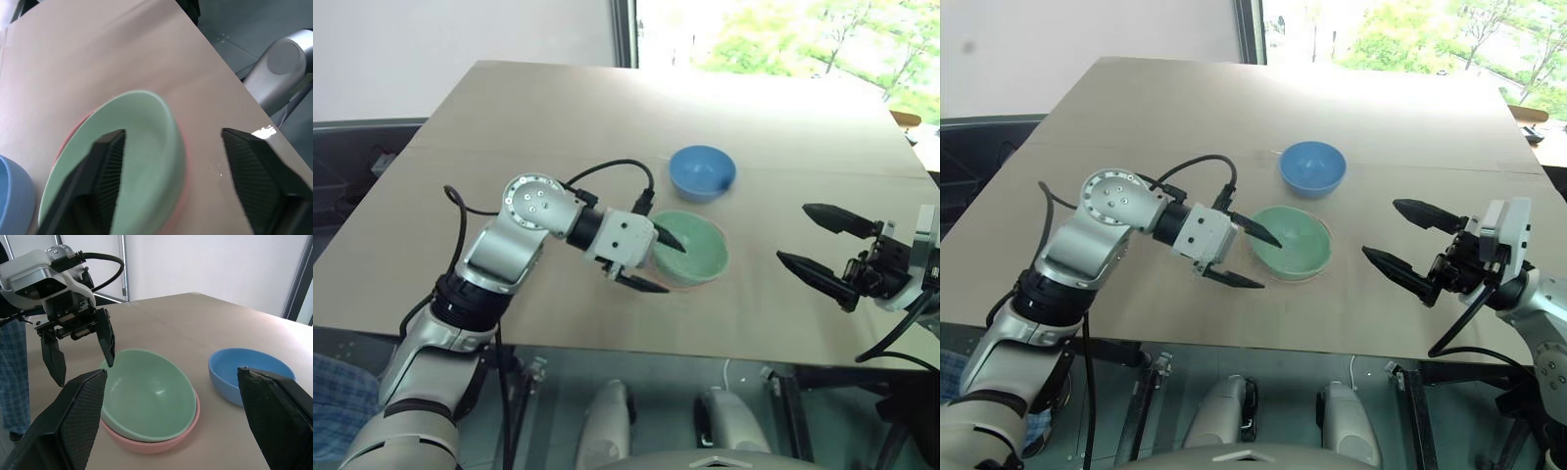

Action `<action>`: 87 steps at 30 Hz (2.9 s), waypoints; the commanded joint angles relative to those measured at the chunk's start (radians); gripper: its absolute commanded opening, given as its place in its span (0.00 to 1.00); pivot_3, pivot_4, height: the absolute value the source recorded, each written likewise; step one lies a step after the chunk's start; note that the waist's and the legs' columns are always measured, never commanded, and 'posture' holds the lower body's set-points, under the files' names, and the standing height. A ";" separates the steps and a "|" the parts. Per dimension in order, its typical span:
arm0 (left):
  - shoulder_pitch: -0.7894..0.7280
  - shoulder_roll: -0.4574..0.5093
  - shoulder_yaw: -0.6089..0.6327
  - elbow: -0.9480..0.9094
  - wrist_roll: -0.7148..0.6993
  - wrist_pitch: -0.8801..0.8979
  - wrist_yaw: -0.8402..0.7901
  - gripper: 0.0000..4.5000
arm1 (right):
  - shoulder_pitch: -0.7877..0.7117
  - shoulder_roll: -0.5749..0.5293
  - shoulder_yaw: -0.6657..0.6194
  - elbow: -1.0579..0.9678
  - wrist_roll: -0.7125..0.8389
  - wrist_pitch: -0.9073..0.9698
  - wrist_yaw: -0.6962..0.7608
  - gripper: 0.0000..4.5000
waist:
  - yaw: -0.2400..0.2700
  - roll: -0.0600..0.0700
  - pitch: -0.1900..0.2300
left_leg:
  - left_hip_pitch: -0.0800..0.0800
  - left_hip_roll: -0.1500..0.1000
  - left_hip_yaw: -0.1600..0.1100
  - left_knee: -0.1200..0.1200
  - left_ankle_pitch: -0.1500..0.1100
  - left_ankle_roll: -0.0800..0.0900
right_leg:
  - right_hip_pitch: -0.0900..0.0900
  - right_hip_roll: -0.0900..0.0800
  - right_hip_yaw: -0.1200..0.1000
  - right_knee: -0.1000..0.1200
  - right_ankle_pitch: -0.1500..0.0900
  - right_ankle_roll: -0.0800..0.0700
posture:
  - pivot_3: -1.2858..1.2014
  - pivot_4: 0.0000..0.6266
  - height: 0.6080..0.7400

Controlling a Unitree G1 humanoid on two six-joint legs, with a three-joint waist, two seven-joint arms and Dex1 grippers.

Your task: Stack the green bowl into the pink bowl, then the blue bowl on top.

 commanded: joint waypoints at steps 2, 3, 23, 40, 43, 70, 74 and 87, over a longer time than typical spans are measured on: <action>0.002 -0.047 0.108 0.015 -0.099 0.076 0.096 0.99 | 0.006 -0.014 -0.010 -0.012 -0.006 -0.023 0.003 1.00 | 0.001 0.000 0.000 | 0.000 0.000 0.000 0.000 0.000 0.000 | 0.000 0.000 0.000 0.000 0.000 0.000 | 0.52 0.24 1.00; 0.008 -0.059 0.135 0.025 -0.121 0.098 0.123 0.99 | 0.005 -0.017 -0.013 -0.009 -0.010 -0.018 -0.005 1.00 | 0.000 0.000 0.000 | 0.000 0.000 0.000 0.000 0.000 0.000 | 0.000 0.000 0.000 0.000 0.000 0.000 | 0.52 0.24 1.00; 0.377 -0.108 0.635 -0.253 -0.586 0.528 0.636 0.99 | -0.440 -0.179 0.388 0.423 -0.584 -0.271 -0.018 1.00 | -0.024 0.000 0.000 | 0.000 0.000 0.000 0.000 0.000 0.000 | 0.000 0.000 0.000 0.000 0.000 0.000 | 0.52 0.24 1.00; 0.532 -0.090 0.683 -0.425 -0.620 0.512 0.819 0.99 | -1.029 0.043 0.776 1.231 -1.089 -0.924 0.005 1.00 | -0.028 0.001 0.002 | 0.001 0.000 0.002 -0.002 0.003 -0.005 | -0.001 -0.001 0.001 0.000 0.000 0.000 | 0.52 0.24 1.00; 0.549 -0.086 0.681 -0.432 -0.614 0.504 0.832 0.99 | -1.104 0.085 0.809 1.333 -1.156 -0.920 -0.030 1.00 | -0.025 0.001 0.002 | 0.000 0.000 0.002 -0.002 0.003 -0.005 | -0.001 -0.002 0.001 -0.001 0.000 -0.001 | 0.52 0.24 1.00; 0.565 -0.083 0.633 -0.448 -0.601 0.471 0.867 1.00 | -1.251 0.181 0.881 1.546 -1.303 -0.963 -0.082 0.01 | -0.029 0.001 0.003 | 0.000 0.000 0.003 -0.003 0.003 -0.005 | -0.002 -0.002 0.001 0.000 0.000 -0.001 | 0.52 0.24 1.00; 0.563 -0.078 0.628 -0.441 -0.600 0.468 0.859 1.00 | -1.218 0.149 0.831 1.431 -1.205 -0.950 0.027 0.01 | -0.028 0.002 0.003 | 0.000 0.000 0.003 -0.003 0.003 -0.005 | -0.003 -0.002 0.001 0.000 0.000 -0.001 | 0.52 0.24 1.00; 0.469 0.042 0.589 -0.253 -0.550 0.418 0.640 1.00 | -1.024 -0.127 0.719 0.529 -0.712 -0.480 0.614 0.01 | -0.025 0.003 0.003 | 0.001 0.001 0.003 -0.003 0.000 -0.001 | -0.003 -0.002 0.000 0.001 0.000 -0.001 | 0.52 0.24 1.00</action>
